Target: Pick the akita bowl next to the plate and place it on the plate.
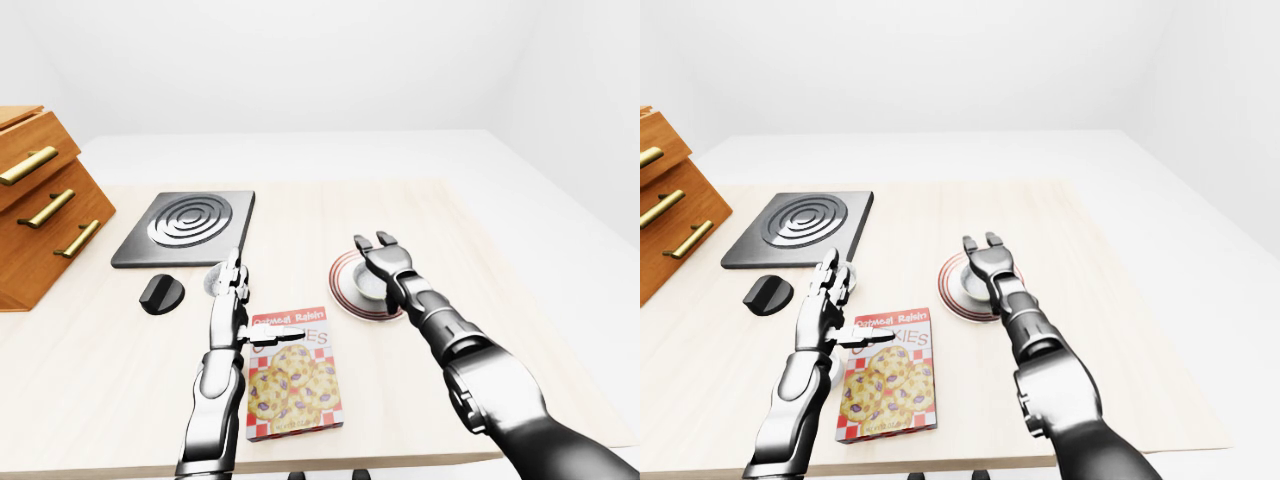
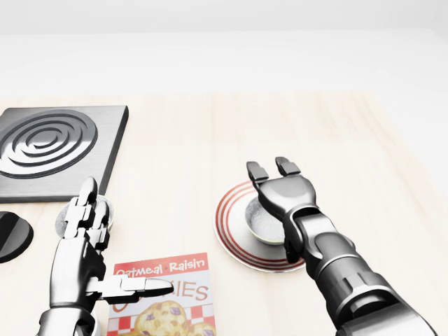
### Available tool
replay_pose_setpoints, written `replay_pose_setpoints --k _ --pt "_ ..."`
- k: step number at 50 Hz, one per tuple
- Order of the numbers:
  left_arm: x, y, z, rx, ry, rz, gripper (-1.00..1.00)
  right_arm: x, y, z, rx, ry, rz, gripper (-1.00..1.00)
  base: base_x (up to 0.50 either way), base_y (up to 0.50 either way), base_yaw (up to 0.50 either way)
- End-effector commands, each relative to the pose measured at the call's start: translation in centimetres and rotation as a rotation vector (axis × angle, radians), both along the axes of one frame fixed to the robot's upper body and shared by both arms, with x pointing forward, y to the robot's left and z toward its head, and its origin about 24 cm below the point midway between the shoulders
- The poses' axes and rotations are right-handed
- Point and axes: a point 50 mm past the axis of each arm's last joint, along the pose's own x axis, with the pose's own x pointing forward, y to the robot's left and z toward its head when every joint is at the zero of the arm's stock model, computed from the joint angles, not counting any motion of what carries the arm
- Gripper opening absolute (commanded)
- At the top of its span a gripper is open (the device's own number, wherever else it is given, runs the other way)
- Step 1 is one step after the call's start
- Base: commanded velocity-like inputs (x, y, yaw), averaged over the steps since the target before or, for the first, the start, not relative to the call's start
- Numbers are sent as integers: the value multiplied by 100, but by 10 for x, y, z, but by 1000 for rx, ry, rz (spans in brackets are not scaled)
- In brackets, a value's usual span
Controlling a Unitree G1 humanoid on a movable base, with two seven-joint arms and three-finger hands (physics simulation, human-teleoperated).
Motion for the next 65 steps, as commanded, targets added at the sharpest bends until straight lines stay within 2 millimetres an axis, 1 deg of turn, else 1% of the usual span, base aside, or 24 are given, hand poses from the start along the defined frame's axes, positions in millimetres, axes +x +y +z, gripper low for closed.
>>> replay_pose_setpoints --k 1,4,6,7,11,12,14,21,23,25,32,36,45,48,56,57,61,62,65 --pt "0 0 0 -1 0 0 100 0 -2 -1 10 24 -11 100 0 0 0" --pt "0 0 1 -1 -1 1 100 0 -9 -1 -5 56 -24 100 0 0 0" --pt "0 0 1 0 -2 1 100 2 -15 3 -6 62 -38 100 0 0 0" --pt "-1 1 2 1 -3 2 100 3 -23 6 -18 78 -51 100 0 0 0" --pt "-2 1 5 1 -10 3 100 8 -34 18 -33 59 -72 100 0 0 0" --pt "-2 1 5 1 -10 3 100 9 -34 19 -33 58 -72 100 0 0 0" --pt "-4 1 7 0 -13 5 100 13 -41 31 -13 32 -90 100 0 0 0" --pt "-4 1 7 1 -13 9 100 18 -48 54 72 17 -113 100 0 0 0" --pt "-4 1 7 1 -14 9 100 18 -50 56 69 13 -115 100 0 0 0" --pt "-5 0 7 2 -14 9 100 18 -52 62 106 18 -122 100 0 0 0" --pt "-5 1 7 1 -12 12 100 16 -59 76 161 20 -123 100 0 0 0" --pt "-6 1 7 0 -12 12 100 15 -62 79 176 19 -125 100 0 0 0" --pt "-6 1 8 -3 -10 14 100 14 -70 77 181 15 -146 100 0 0 0" --pt "-4 2 6 -1 -9 15 100 12 -75 83 197 13 -149 100 0 0 0" --pt "-4 2 5 -3 -7 17 100 6 -80 94 235 14 -133 100 0 0 0" --pt "-4 2 5 -1 -8 17 100 6 -80 100 255 11 -126 100 0 0 0" --pt "-4 2 6 -1 -7 18 100 3 -82 110 283 1 -112 100 0 0 0" --pt "-4 2 6 0 -7 19 100 1 -84 115 288 -6 -104 100 0 0 0" --pt "-4 2 5 -1 -6 19 100 -2 -84 120 309 -8 -89 100 0 0 0"
